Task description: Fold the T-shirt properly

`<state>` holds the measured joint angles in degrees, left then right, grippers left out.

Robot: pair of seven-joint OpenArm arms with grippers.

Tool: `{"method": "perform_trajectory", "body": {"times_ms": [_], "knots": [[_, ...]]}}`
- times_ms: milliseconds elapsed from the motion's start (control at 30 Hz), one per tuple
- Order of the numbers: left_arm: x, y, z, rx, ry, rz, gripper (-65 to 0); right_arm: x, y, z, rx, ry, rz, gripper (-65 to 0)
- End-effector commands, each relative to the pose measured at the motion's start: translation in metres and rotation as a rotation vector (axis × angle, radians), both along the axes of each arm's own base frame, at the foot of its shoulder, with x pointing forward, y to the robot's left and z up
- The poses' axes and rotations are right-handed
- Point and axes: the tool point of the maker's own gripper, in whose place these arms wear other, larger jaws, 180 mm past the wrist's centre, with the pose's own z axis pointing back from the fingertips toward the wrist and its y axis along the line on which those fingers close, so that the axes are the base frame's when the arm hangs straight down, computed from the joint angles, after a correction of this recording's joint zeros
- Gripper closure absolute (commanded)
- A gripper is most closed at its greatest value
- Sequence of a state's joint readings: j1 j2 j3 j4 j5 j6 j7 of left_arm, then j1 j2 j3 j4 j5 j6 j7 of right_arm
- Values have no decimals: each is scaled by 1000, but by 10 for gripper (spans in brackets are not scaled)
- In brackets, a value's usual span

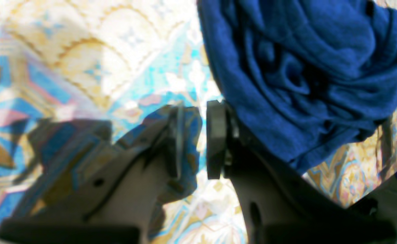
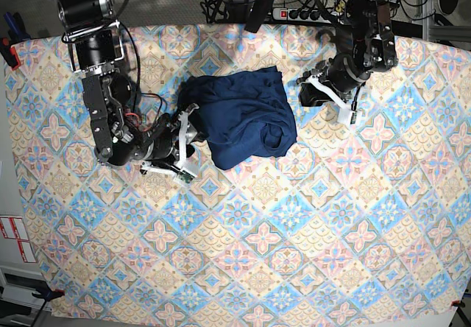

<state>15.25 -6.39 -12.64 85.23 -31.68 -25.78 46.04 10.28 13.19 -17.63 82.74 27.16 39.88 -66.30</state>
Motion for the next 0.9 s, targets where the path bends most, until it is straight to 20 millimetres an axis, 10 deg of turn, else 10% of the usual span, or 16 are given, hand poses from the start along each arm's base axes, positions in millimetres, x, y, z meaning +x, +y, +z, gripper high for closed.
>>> {"method": "perform_trajectory", "body": {"times_ms": [0, 867], "knots": [[8, -1, 10, -14, -44, 5, -109, 19, -1, 18, 26, -63, -10, -271], [15, -1, 13, -15, -56, 6, -109, 3, 33, -16, 122, 72, -41, -271]]}}
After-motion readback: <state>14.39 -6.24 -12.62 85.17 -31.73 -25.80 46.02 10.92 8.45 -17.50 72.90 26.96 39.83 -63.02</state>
